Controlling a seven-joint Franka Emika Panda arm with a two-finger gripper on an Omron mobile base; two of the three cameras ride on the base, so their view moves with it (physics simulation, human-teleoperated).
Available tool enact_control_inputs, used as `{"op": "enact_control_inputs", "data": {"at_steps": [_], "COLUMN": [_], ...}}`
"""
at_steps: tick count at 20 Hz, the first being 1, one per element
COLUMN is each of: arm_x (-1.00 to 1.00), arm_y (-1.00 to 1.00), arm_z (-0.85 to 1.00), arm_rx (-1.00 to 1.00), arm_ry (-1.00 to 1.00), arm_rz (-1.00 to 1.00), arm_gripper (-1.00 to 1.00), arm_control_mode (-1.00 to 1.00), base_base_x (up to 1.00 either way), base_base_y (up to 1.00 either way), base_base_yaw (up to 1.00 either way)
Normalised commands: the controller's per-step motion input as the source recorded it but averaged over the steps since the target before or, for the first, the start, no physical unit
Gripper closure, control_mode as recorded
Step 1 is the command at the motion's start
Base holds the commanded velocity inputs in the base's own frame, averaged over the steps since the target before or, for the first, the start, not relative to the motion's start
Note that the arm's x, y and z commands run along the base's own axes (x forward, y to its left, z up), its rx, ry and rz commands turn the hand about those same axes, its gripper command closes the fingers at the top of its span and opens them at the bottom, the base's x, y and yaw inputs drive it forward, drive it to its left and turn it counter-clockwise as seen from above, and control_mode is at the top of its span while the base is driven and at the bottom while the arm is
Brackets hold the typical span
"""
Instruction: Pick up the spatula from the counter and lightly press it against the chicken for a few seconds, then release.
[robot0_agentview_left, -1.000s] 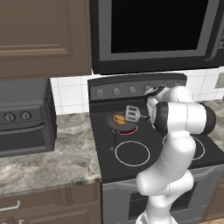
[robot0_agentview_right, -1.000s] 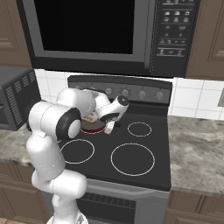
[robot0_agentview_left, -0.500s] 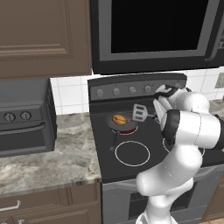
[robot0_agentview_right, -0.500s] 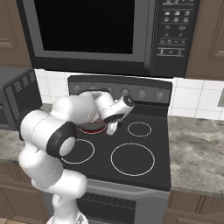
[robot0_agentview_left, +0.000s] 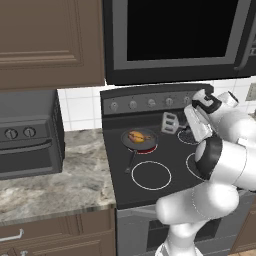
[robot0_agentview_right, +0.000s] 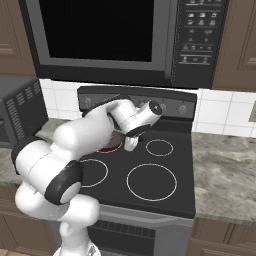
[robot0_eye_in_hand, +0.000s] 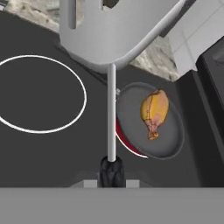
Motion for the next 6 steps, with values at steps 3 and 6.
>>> {"op": "enact_control_inputs", "data": {"at_steps": [3, 6], "arm_x": [-0.44, -0.46], "arm_y": [-0.21, -0.18], "arm_z": [0.40, 0.34], "arm_rx": [0.04, 0.03], "arm_ry": [0.06, 0.09], "arm_rz": [0.04, 0.04], "arm_gripper": [1.00, 1.00], "arm_control_mode": [-1.00, -1.00], "base_base_x": [0.00, 0.00], "base_base_y": [0.00, 0.00], "base_base_yaw": [0.00, 0.00]}}
